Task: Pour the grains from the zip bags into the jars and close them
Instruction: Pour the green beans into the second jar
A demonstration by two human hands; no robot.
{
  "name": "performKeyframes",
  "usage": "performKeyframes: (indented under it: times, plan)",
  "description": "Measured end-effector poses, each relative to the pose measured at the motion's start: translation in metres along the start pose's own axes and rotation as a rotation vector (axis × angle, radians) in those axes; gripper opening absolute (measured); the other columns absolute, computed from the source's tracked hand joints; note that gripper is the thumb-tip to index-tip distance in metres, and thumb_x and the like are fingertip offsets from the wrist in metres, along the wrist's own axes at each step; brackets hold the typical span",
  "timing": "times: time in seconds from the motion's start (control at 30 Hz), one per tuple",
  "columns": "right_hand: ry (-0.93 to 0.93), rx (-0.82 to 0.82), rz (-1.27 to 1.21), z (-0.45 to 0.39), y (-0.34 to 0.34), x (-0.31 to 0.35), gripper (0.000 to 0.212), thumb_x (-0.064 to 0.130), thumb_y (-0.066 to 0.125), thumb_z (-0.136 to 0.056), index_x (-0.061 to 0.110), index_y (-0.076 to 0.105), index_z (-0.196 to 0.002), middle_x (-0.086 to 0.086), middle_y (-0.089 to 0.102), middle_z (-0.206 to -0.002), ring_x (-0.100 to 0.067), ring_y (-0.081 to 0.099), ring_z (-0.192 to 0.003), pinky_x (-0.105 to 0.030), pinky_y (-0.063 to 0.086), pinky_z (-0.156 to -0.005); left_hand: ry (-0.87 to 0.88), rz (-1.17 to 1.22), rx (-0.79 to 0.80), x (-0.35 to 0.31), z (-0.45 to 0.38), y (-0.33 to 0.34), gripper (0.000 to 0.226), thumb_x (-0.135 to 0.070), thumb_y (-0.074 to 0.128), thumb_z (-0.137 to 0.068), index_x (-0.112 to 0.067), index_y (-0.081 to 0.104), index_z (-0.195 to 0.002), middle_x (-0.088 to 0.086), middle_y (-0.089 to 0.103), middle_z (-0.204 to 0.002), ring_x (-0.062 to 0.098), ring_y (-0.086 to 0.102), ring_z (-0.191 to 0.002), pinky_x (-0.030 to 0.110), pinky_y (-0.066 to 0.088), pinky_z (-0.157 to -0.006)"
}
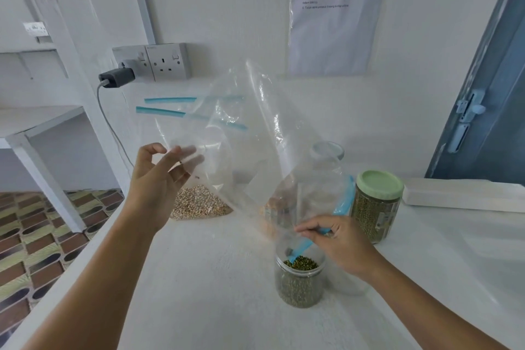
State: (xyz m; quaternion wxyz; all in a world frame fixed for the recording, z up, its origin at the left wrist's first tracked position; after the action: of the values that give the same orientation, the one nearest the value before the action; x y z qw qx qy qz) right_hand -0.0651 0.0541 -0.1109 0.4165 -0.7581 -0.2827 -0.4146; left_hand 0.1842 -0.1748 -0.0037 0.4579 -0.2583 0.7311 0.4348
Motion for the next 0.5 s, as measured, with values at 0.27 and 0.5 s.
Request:
performKeyframes:
  times: [0.27,0.5]
  plan:
    - [0.001,0.007,-0.014,-0.001,0.000,-0.001,0.019,0.009,0.078,-0.091,0.024,0.084,-0.101,0.015,0.080,-0.099,-0.005,0.073,-0.102,-0.026,0.057,-0.095,0.094,-0.090,-0.047,-0.011,0.002,0.006,0.021,-0.017,0.067,-0.097,-0.022,0.056,-0.115,0.012,0.077,-0.116,0.032,0.073,-0.112,0.047,0.046,-0.112]
    - [-0.015,0.011,0.004,-0.001,0.001,-0.002,0.020,0.006,0.077,-0.091,0.021,0.084,-0.101,0.014,0.080,-0.098,-0.006,0.074,-0.101,-0.025,0.058,-0.093,0.067,-0.095,-0.011,-0.010,-0.001,0.008,0.031,-0.017,0.056,-0.105,-0.009,0.059,-0.135,0.014,0.075,-0.120,0.036,0.073,-0.111,0.054,0.044,-0.114]
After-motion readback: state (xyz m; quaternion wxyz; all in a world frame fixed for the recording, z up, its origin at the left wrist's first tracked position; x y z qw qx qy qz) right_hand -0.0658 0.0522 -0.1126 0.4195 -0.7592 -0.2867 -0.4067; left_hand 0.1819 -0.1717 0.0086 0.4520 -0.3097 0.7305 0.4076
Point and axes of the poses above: each hand's wrist, its own z-axis away from the middle knuckle, its own y-axis out of the palm, x = y × z, the point moved 5 cm from there along -z, towards the middle knuckle
